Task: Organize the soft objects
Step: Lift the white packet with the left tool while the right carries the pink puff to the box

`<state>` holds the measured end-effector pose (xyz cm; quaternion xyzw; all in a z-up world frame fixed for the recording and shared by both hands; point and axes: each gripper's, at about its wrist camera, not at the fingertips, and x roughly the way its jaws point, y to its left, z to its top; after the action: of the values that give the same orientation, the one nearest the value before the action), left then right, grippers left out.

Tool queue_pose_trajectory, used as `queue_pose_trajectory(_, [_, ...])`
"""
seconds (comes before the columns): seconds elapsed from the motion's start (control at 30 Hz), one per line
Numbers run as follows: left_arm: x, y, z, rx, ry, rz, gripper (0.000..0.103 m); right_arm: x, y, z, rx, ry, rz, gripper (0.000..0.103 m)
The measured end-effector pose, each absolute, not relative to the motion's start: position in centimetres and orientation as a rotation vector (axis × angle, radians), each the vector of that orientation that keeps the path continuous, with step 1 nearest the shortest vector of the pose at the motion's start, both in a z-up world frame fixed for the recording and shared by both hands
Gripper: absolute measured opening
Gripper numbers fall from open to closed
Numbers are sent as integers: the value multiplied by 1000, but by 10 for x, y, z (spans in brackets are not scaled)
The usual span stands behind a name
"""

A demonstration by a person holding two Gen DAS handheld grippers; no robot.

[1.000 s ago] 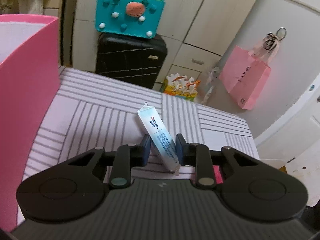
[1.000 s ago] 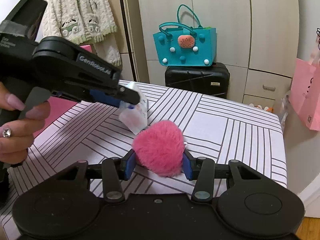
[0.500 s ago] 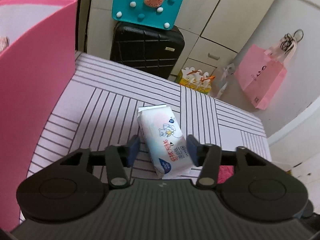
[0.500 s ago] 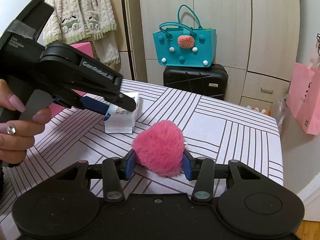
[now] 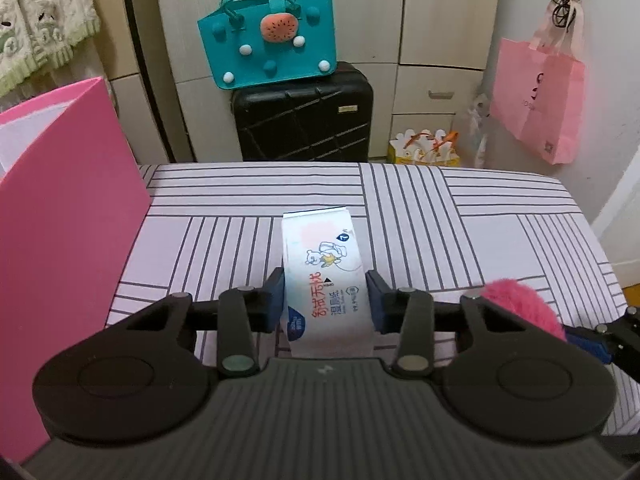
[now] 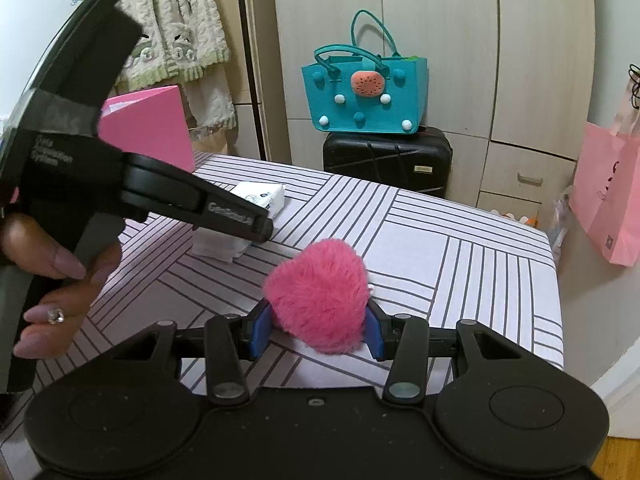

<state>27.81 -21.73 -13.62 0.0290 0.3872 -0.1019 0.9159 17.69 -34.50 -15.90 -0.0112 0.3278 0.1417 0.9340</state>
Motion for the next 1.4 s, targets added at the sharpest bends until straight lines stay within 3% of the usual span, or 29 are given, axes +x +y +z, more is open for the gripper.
queue_pose_trajectory(0.6, [221, -163, -109, -29, 924, -406, 40, 139, -338, -138, 106, 759, 302, 50])
queue_pose_trajectory(0.97, [150, -119, -48, 12, 816, -522, 40, 102, -326, -110, 206, 856, 423, 50])
queue_pose_trajectory(1.4, [109, -43, 12, 0, 851, -649, 40, 75, -280, -48, 168, 821, 597, 50])
